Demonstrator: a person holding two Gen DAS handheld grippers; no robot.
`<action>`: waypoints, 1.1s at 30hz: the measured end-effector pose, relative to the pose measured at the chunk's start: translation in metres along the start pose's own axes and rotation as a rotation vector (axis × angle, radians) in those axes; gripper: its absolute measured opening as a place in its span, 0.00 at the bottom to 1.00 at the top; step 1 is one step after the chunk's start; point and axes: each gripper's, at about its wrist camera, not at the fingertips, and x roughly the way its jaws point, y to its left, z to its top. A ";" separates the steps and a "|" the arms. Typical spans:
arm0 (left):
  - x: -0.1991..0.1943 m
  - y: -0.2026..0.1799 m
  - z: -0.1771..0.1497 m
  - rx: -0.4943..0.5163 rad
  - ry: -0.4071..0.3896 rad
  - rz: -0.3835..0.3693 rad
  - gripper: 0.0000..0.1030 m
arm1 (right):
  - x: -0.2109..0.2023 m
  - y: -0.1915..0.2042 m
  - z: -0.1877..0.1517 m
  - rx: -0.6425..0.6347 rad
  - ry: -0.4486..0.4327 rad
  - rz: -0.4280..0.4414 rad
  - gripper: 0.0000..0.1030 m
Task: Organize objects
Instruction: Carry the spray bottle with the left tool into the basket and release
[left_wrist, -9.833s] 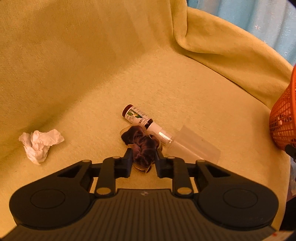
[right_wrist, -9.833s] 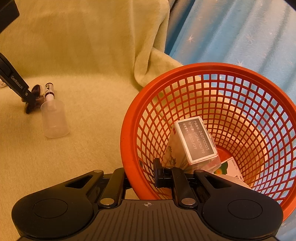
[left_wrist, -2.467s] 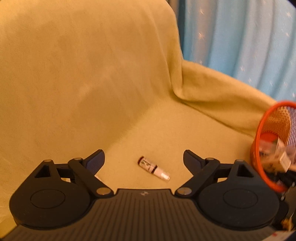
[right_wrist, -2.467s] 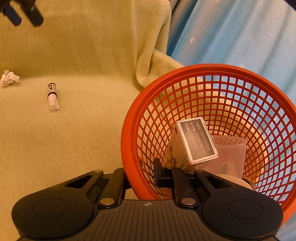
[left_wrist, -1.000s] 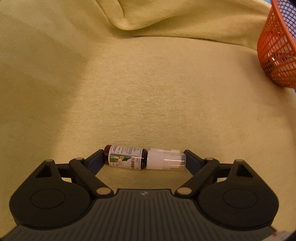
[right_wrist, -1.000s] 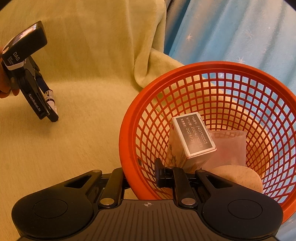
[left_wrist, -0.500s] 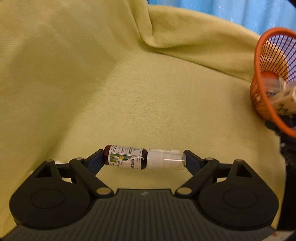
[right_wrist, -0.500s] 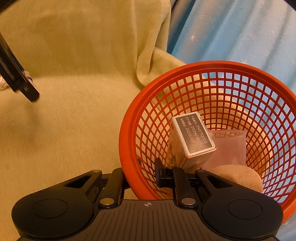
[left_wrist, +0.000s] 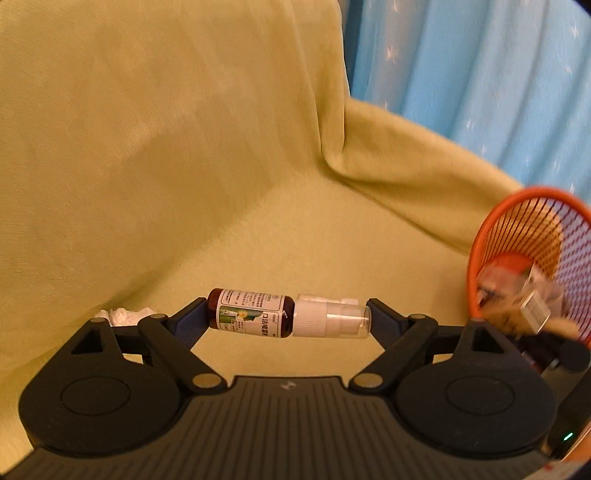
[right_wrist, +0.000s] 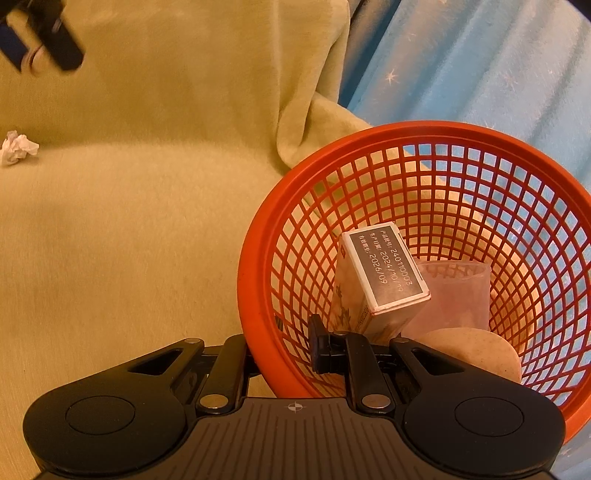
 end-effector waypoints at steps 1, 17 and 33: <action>-0.004 -0.002 0.001 -0.008 -0.009 0.001 0.85 | 0.001 0.000 0.001 -0.002 0.000 0.000 0.11; -0.025 -0.040 0.009 -0.018 -0.065 -0.036 0.85 | 0.004 -0.001 0.004 0.010 -0.003 0.007 0.11; -0.022 -0.058 0.015 0.036 -0.060 -0.061 0.85 | 0.006 -0.002 0.006 0.017 -0.006 0.010 0.11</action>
